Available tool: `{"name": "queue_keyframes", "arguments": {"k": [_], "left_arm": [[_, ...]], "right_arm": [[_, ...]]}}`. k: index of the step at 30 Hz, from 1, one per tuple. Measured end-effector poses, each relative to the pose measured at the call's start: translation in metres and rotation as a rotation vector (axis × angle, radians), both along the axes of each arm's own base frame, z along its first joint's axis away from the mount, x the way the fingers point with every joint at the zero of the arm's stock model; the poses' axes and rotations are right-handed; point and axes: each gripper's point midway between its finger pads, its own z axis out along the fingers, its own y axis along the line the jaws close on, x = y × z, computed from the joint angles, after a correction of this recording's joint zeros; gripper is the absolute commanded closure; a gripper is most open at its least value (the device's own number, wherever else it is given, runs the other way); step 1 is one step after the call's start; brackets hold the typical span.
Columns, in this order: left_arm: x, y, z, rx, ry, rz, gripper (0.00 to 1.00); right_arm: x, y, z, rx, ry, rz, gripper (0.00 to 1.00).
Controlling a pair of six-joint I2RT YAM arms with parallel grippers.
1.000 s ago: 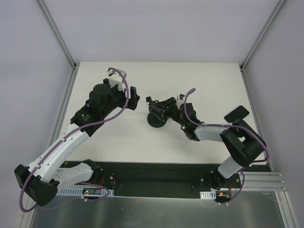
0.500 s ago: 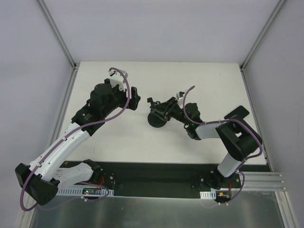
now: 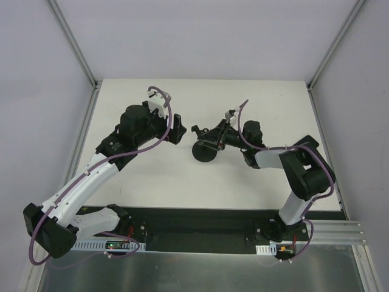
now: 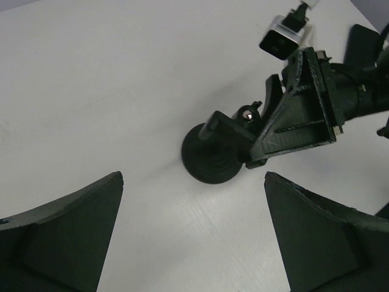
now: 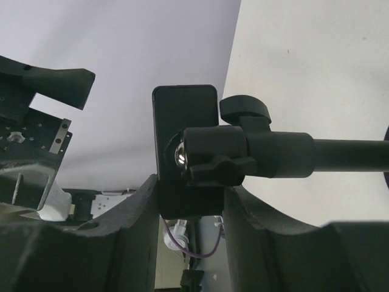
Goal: Place the phone on the phone stand
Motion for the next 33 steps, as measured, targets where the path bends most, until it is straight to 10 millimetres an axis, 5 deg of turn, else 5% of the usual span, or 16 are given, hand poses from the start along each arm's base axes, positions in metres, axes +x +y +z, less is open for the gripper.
{"name": "queue_keyframes", "arguments": {"k": [5,8,13,22,28,33], "left_arm": [[-0.009,-0.031,-0.014,-0.028,0.085,-0.165,0.01],[-0.015,-0.044,-0.022,-0.046,0.132,-0.233,0.01],[-0.022,-0.051,-0.019,-0.074,0.154,-0.281,0.01],[-0.021,-0.047,-0.012,-0.078,0.13,-0.255,0.01],[-0.019,-0.043,-0.008,-0.084,0.12,-0.222,0.07],[-0.02,-0.051,-0.014,-0.123,0.184,-0.239,0.05]], "right_arm": [[0.0,-0.005,-0.001,-0.111,-0.034,0.084,0.37],[-0.003,-0.014,-0.01,-0.212,-0.042,0.092,0.24],[-0.024,-0.027,-0.019,-0.351,-0.049,0.095,0.17],[-0.059,-0.02,-0.033,-0.592,-0.15,0.051,0.13],[-0.052,-0.028,-0.045,-0.709,-0.2,0.002,0.23],[-0.04,-0.024,-0.033,-0.673,-0.209,-0.057,0.19]]}}
